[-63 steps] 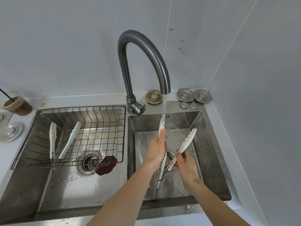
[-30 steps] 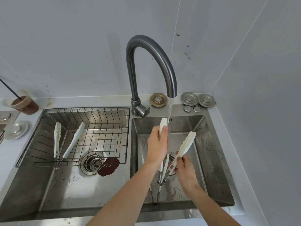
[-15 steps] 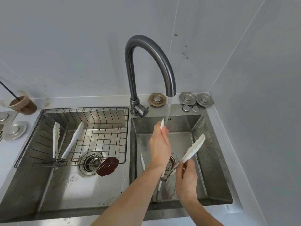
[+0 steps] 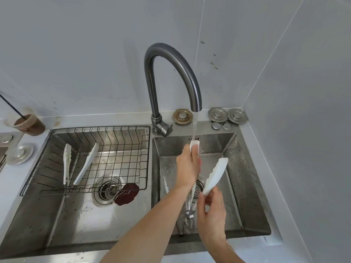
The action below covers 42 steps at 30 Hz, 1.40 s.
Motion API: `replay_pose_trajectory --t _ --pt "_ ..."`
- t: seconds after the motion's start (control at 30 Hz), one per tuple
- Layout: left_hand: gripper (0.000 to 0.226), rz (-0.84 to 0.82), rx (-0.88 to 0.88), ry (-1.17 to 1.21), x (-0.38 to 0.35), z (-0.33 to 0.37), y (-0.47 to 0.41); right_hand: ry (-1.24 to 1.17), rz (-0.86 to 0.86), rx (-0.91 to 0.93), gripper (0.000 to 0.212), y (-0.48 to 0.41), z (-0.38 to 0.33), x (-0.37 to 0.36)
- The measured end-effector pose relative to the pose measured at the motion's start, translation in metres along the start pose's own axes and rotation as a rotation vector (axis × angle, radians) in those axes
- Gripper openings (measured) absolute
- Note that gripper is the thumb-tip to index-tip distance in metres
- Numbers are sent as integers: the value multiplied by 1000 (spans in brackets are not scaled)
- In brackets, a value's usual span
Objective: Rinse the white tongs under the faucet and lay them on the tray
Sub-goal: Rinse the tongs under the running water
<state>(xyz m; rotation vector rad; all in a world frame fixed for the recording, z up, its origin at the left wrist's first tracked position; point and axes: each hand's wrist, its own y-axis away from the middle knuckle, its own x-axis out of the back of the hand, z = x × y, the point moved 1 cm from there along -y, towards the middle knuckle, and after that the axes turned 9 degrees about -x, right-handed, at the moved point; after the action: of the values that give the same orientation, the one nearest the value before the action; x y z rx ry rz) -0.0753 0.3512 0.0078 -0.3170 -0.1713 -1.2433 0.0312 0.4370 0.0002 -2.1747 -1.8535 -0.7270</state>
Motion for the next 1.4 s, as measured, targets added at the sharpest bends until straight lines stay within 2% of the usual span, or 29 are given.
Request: replay_pose_trajectory --t 0.1,0.23,0.33,0.43,0.53,0.63,0.7,0.77,0.83,0.87,0.97,1.13,1.27,1.33,1.4 --pt "25 -20 41 145 9 -4 -1 -1 -13 47 13 -1 -4 4" --pt "50 20 229 221 7 1 -17 -5 -54 132 12 3 -20 3" --pt "53 -56 281 238 -3 8 -25 2 -27 123 9 -1 -25 1" --pt "41 -133 207 284 -9 10 -30 15 23 83 9 -14 -25 6" --pt "19 -114 202 407 -6 5 -28 16 37 46 5 -25 -23 12" --pt "26 -51 271 481 -1 -3 -21 42 0 59 4 -27 -22 11" --pt "46 16 397 405 0 -1 -22 38 -19 58 8 -24 -22 7" --pt "64 27 487 193 -2 5 -32 13 -15 27 11 -22 -22 4" --pt "79 -24 502 -27 -3 11 -43 10 -13 -1 13 -22 -22 2" --pt "79 -52 474 -116 -4 13 -47 10 -11 -7 14 -23 -22 2" --pt "58 -101 277 -244 -6 15 -50 -10 -5 -48 14 -30 -20 3" --pt "17 -131 1 -84 4 12 -29 -51 -42 -166 6 -46 -12 3" --pt "23 -172 57 6 16 4 -24 -70 -68 -262 16 -59 -4 -12" --pt "29 -246 168 175 25 -1 -19 -108 -69 -358 24 -66 0 -21" --pt "25 -296 260 339 34 -8 -9 -195 -79 -438 25 -72 1 -29"
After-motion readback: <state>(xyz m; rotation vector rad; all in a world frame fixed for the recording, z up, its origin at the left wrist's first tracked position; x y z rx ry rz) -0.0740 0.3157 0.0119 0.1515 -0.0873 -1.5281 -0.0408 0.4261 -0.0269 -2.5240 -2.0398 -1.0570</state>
